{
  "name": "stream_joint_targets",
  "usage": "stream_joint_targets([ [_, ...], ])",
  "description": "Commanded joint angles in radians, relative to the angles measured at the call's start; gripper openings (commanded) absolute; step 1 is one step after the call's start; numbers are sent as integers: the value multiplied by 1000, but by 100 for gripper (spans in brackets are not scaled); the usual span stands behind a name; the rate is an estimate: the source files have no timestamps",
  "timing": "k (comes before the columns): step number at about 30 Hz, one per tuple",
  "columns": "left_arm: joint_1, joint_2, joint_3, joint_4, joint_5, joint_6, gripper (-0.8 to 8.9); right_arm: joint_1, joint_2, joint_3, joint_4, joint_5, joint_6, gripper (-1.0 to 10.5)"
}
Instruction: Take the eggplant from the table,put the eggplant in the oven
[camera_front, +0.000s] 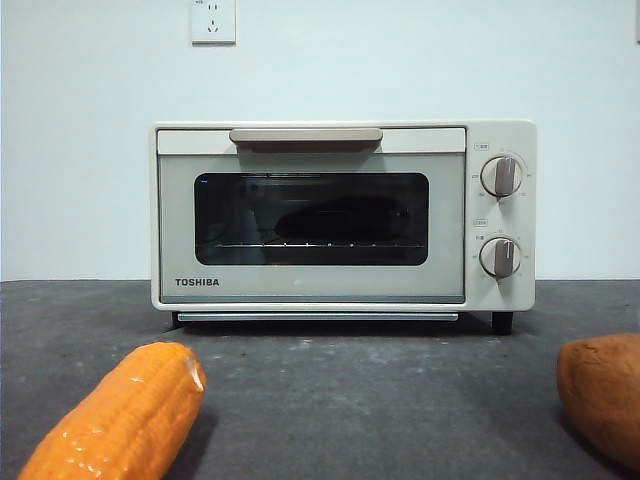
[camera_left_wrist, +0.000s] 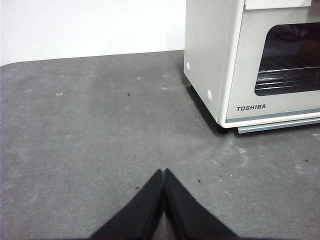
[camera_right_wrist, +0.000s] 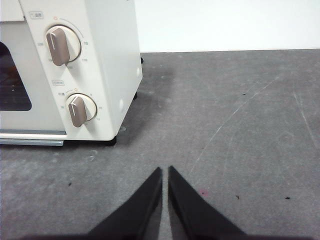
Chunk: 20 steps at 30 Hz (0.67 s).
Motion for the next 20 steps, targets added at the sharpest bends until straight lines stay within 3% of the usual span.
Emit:
stream_joint_targets([
  [1,2,-2,-26,-5,2,5,6,0,-2,-5,9,1,13,4],
  [20,2,-2,-26,-5,2,5,6,0,-2,-5,52,0,13,4],
])
